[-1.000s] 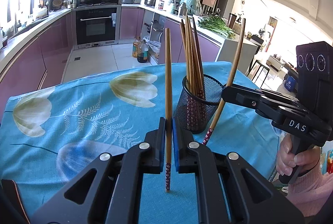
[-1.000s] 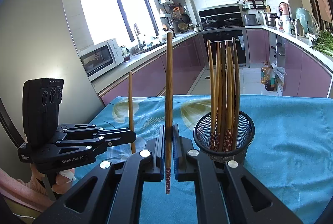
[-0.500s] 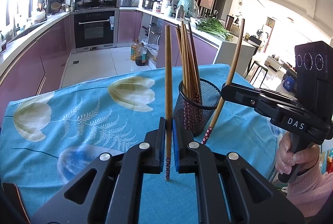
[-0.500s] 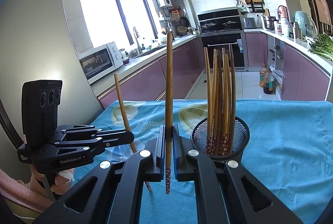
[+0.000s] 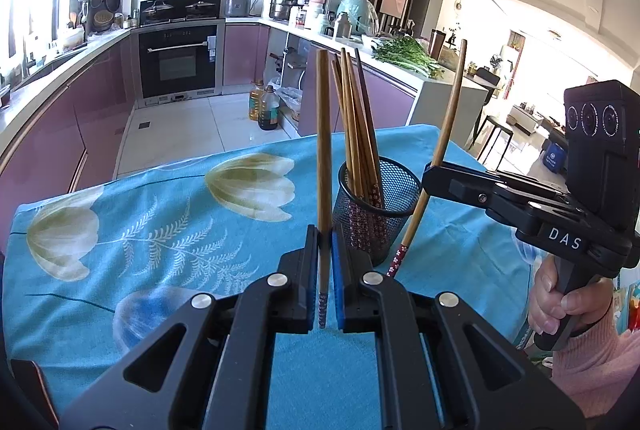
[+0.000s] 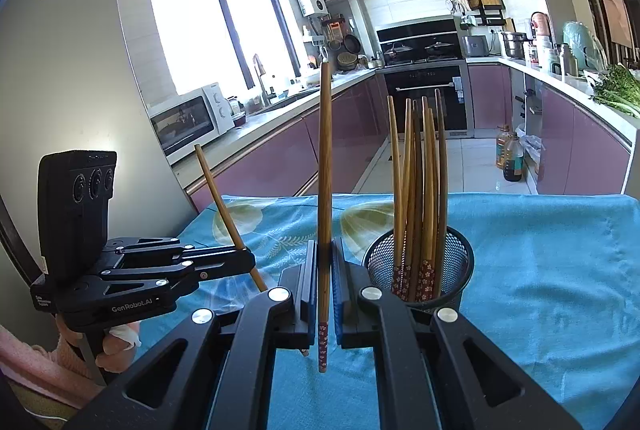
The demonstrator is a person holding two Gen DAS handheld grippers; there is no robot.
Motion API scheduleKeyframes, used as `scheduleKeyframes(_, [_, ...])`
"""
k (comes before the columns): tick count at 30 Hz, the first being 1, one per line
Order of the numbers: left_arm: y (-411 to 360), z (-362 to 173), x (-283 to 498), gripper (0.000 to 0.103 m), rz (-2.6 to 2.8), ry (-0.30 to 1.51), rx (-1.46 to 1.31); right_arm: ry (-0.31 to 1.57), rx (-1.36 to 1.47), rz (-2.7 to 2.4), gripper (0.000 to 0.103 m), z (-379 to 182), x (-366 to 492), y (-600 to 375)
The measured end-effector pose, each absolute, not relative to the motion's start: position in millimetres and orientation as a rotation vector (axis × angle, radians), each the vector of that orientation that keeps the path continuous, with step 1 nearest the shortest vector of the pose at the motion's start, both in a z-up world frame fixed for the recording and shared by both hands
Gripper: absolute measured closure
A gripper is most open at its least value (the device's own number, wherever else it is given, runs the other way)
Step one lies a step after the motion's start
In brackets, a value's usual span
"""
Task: Organize utensils
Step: 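Carry both upright chopsticks toward the mesh cup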
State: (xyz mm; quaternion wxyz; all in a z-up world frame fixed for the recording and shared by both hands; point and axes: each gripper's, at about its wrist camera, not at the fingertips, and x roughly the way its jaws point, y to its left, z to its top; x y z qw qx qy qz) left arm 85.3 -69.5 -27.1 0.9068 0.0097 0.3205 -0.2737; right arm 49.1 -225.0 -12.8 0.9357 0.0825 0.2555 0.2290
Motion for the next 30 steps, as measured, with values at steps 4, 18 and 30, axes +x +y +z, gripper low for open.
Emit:
scheduleKeyframes(4, [-69.8, -25.0, 85.9, 0.096, -0.567, 0.654, 0.026, 0.515, 0.168, 0.466, 0.097, -11.0, 49.0, -225.6])
scheduleKeyframes(18, [-76.2, -14.8, 85.1, 0.096, -0.597, 0.632, 0.038, 0.490, 0.173, 0.458, 0.097, -5.5, 48.6, -235.9])
scheduleKeyframes(30, [-82.1, -9.4, 86.5, 0.096, -0.608, 0.620, 0.048, 0.485, 0.176, 0.465, 0.097, -1.8, 51.0, -241.1])
